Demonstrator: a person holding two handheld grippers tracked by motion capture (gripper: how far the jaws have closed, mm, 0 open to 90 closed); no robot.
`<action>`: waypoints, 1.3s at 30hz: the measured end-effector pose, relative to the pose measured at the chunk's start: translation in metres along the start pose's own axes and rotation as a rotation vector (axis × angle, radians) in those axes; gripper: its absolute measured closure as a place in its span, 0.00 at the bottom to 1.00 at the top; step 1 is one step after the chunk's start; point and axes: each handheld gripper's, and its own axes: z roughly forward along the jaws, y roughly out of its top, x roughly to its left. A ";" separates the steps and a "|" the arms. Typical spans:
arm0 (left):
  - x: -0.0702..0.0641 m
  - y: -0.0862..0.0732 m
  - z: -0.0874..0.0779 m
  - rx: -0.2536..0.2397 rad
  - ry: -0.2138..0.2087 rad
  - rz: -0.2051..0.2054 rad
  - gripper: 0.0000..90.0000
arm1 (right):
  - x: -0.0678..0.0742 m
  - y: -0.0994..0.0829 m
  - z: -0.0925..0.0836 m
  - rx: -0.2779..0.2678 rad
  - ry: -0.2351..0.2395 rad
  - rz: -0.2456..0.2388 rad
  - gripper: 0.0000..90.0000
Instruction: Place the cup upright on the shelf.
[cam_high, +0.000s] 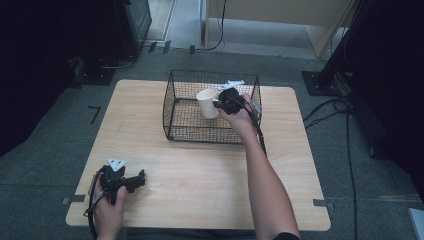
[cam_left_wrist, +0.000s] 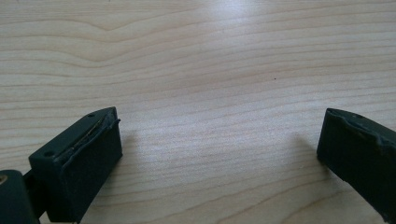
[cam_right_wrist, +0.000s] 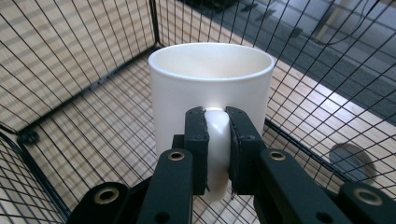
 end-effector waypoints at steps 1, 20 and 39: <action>0.000 0.000 0.000 0.000 0.000 0.000 0.00 | -0.001 0.001 0.001 0.012 0.001 -0.003 0.90; 0.000 0.000 0.000 0.000 0.000 0.000 0.00 | -0.002 -0.010 -0.007 0.128 0.030 -0.011 0.88; 0.000 0.000 0.000 0.000 0.000 0.000 0.00 | -0.005 -0.018 -0.026 0.086 0.000 0.044 0.78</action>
